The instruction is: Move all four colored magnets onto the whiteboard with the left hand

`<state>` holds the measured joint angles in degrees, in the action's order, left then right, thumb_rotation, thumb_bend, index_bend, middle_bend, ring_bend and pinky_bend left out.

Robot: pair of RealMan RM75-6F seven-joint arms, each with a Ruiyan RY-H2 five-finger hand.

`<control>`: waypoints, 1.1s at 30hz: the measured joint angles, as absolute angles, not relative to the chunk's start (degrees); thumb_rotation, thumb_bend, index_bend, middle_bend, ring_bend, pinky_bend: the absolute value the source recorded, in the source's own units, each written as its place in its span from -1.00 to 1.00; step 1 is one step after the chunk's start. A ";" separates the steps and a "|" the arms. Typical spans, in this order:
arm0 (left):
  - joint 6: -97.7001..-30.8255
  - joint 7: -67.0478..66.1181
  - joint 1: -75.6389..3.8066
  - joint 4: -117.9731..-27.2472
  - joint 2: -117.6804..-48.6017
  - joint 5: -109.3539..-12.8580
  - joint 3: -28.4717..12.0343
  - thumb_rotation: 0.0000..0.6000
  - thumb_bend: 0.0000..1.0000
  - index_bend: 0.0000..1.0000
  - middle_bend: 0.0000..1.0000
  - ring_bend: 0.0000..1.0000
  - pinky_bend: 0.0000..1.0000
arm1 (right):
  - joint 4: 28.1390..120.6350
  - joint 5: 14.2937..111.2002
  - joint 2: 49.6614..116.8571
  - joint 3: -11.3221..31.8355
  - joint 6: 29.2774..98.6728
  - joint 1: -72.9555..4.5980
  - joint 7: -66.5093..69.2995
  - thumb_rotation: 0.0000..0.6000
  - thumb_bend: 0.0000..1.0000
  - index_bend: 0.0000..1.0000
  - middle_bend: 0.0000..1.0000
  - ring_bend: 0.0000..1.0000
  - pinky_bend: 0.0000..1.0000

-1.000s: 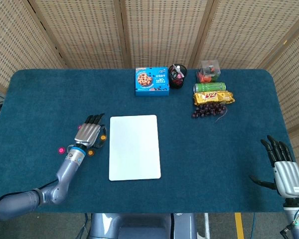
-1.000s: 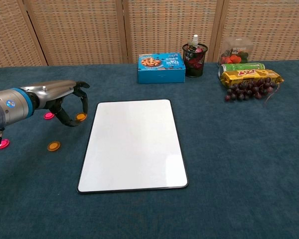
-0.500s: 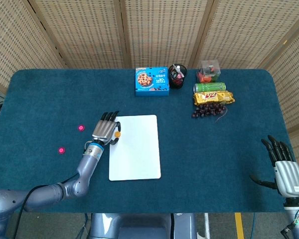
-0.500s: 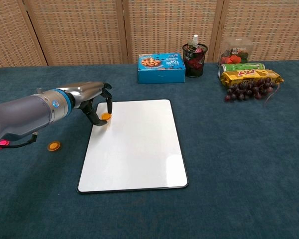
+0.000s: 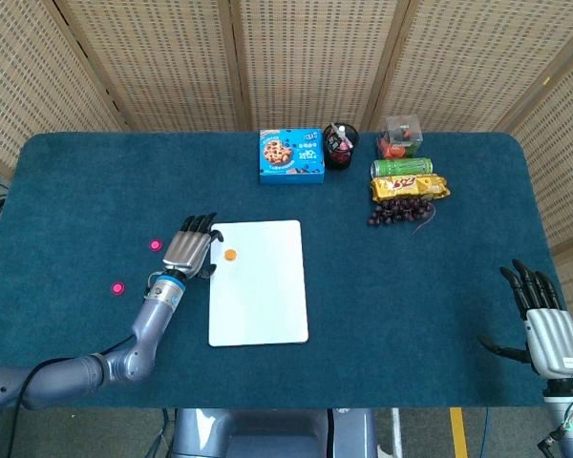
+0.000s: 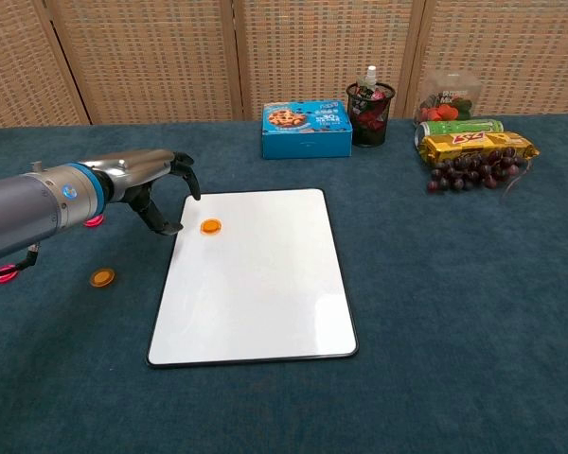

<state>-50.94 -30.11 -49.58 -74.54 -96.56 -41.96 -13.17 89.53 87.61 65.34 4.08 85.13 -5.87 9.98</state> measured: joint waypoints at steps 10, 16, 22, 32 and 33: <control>-51.27 -24.11 -43.09 -80.63 -88.44 -49.90 -6.73 1.00 -0.29 -0.36 -1.00 -1.00 -1.00 | 89.63 87.71 65.24 3.97 85.01 -5.88 9.89 1.00 -0.69 -1.00 -1.00 -1.00 -1.00; -52.88 -17.30 -38.82 -81.57 -85.46 -59.25 -3.00 1.00 -0.28 -0.31 -1.00 -1.00 -1.00 | 89.66 87.78 65.26 3.96 85.06 -5.87 9.75 1.00 -0.69 -1.00 -1.00 -1.00 -1.00; -53.93 -14.13 -35.87 -79.92 -84.97 -63.27 -0.57 1.00 -0.28 -0.30 -1.00 -1.00 -1.00 | 89.64 87.81 65.30 3.95 85.15 -5.83 9.72 1.00 -0.69 -1.00 -1.00 -1.00 -1.00; -54.80 -13.16 -34.56 -76.77 -87.42 -65.74 -0.91 1.00 -0.28 -0.30 -1.00 -1.00 -1.00 | 89.77 87.64 65.24 3.97 84.99 -5.84 9.87 1.00 -0.69 -1.00 -1.00 -1.00 -1.00; -54.65 -13.16 -34.54 -76.62 -87.63 -65.86 -0.94 1.00 -0.28 -0.29 -1.00 -1.00 -1.00 | 89.79 87.62 65.23 3.97 84.99 -5.83 9.87 1.00 -0.69 -1.00 -1.00 -1.00 -1.00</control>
